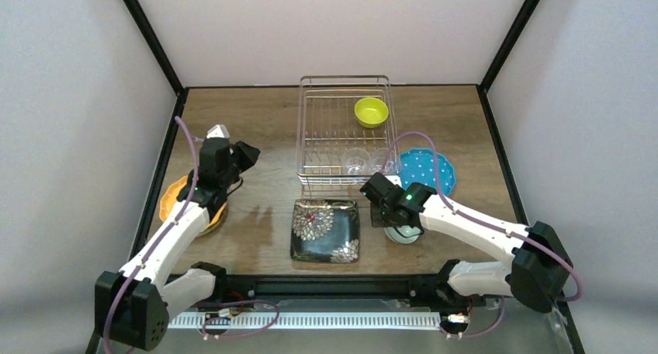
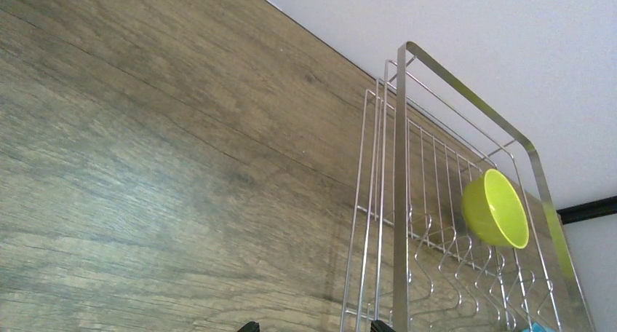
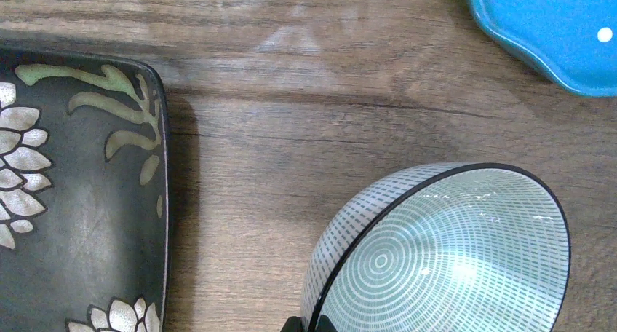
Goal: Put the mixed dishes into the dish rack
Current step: Grab the bowl at the center of the board.
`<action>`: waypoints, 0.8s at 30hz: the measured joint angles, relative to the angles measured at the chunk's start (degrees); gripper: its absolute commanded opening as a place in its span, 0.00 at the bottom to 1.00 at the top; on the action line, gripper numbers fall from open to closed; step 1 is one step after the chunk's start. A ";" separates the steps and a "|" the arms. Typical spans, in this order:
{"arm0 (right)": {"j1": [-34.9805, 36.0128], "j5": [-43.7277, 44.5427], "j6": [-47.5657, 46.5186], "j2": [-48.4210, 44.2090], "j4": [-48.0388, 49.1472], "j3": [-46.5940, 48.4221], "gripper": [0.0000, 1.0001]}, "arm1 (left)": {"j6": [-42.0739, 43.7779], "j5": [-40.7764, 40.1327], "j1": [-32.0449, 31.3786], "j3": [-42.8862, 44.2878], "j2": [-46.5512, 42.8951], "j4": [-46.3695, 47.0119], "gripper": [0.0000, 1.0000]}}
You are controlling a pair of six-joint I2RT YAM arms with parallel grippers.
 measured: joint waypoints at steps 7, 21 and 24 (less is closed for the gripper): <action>0.00 -0.59 0.66 -2.25 -1.55 0.87 0.01 | -0.13 0.00 0.00 0.00 0.17 0.37 0.89; 0.00 -5.73 0.85 -6.27 0.42 13.53 0.01 | -0.11 0.59 0.00 0.02 1.42 1.11 0.89; 0.00 -7.37 0.26 -6.14 2.49 16.83 0.01 | -0.11 0.72 0.00 0.13 1.46 1.18 0.89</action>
